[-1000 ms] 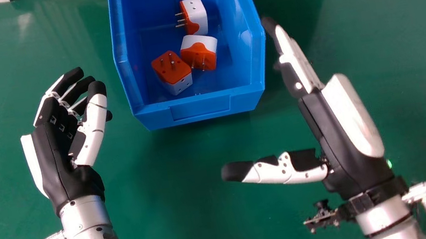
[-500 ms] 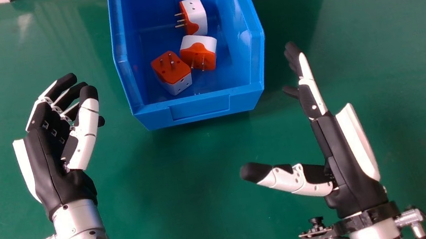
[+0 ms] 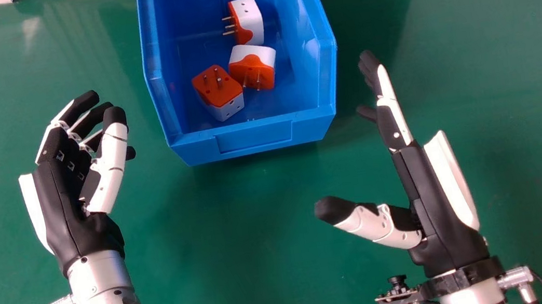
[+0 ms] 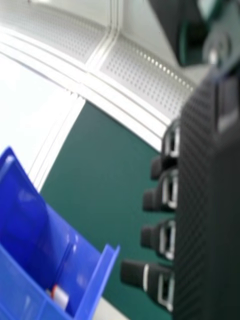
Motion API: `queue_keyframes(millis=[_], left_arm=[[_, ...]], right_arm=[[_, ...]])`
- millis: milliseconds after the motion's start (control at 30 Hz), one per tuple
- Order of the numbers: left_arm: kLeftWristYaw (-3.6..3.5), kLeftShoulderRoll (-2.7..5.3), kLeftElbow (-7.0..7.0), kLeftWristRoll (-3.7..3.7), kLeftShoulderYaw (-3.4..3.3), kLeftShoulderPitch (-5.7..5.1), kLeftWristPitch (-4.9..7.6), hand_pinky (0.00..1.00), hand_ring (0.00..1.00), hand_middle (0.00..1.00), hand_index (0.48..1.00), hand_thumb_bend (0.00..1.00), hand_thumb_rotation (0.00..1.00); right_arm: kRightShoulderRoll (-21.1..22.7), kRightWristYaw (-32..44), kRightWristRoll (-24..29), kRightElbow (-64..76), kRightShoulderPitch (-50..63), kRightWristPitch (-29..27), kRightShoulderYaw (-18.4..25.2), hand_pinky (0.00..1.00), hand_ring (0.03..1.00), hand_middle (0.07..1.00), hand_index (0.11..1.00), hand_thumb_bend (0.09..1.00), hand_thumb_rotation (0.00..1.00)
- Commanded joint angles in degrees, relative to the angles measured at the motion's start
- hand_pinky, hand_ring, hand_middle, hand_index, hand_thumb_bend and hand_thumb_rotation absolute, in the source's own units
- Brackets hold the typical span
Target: Pick all objects and put in blue box
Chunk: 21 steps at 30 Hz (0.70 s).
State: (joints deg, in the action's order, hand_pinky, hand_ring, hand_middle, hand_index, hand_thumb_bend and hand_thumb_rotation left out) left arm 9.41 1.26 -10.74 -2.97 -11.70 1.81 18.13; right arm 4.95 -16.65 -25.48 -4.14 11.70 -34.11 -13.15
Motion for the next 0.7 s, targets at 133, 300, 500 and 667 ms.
queue_keyframes(millis=[133,300,500,667], left_arm=[[-0.18,-0.47,0.04,0.14,-0.10,0.85,1.22,0.49,0.61,0.70,0.698,0.59,0.37],[-0.10,-0.37,0.35,0.28,-0.01,0.64,1.20,0.49,0.61,0.70,0.699,0.59,0.37],[-0.12,-0.54,0.45,0.46,0.02,0.57,1.18,0.49,0.61,0.70,0.700,0.59,0.37],[-0.09,-0.56,-0.06,0.31,-0.19,0.81,1.72,0.50,0.62,0.70,0.699,0.58,0.37]], right_arm=[[-0.16,0.17,0.55,0.67,-0.82,-0.56,0.50,0.90,1.000,1.000,1.000,0.825,0.95],[-0.17,0.63,0.97,1.09,-0.56,-0.37,0.58,0.91,1.000,1.000,1.000,0.821,0.95],[-0.18,1.08,1.17,1.26,-0.47,-0.27,0.60,0.92,1.000,1.000,1.000,0.820,0.96],[-0.22,1.19,0.83,1.42,-0.45,-0.31,0.64,0.92,1.000,1.000,1.000,0.822,0.97]])
